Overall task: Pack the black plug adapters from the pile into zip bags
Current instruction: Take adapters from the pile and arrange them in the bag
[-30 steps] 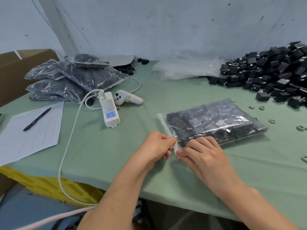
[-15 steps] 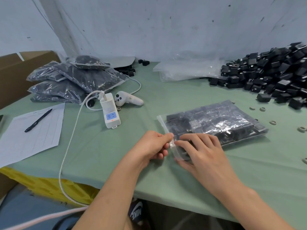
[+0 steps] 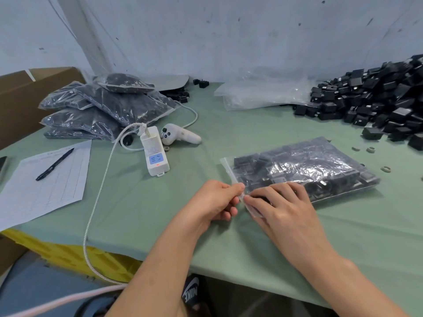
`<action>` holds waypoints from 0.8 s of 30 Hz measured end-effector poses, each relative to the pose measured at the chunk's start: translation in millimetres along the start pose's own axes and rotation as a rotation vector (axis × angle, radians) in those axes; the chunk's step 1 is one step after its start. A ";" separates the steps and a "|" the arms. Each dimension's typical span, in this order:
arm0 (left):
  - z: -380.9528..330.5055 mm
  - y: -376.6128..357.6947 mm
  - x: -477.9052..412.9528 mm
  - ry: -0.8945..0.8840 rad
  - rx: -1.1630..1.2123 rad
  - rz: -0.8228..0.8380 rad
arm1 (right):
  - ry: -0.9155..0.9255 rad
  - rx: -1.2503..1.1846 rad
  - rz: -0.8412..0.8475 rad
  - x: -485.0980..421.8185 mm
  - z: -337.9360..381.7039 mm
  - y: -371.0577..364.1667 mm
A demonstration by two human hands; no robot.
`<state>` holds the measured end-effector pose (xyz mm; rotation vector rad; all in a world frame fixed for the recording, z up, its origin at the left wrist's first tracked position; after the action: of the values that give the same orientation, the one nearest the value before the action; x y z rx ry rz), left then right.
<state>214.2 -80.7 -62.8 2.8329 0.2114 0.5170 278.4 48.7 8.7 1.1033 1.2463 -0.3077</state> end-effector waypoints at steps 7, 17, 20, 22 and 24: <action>-0.9 -1.1 1.3 0.014 0.036 0.015 | -0.003 0.010 -0.004 -0.9 0.2 0.8; -1.5 -1.6 2.8 0.050 0.100 0.047 | 0.001 0.010 -0.002 1.5 -0.7 -2.1; -1.6 -1.4 3.1 0.044 0.105 0.047 | -0.001 0.012 -0.003 2.1 -1.1 -1.2; -1.4 -1.7 3.2 0.045 0.110 0.049 | -0.001 0.011 -0.002 2.0 -1.1 -0.8; -0.7 -1.0 2.7 0.049 0.112 0.043 | 0.001 0.010 -0.002 1.7 -0.8 -0.5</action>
<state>216.3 -79.0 -61.6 2.9413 0.1942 0.6018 278.2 49.7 7.0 1.1112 1.2475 -0.3150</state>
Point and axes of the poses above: each hand's wrist, its own x-axis away from the middle knuckle, its own y-axis out of the back of the hand, z = x × y, the point moved 9 cm from there along -x, towards the middle knuckle, and after that the axes turned 10 degrees about -z, right-handed, at the moved point
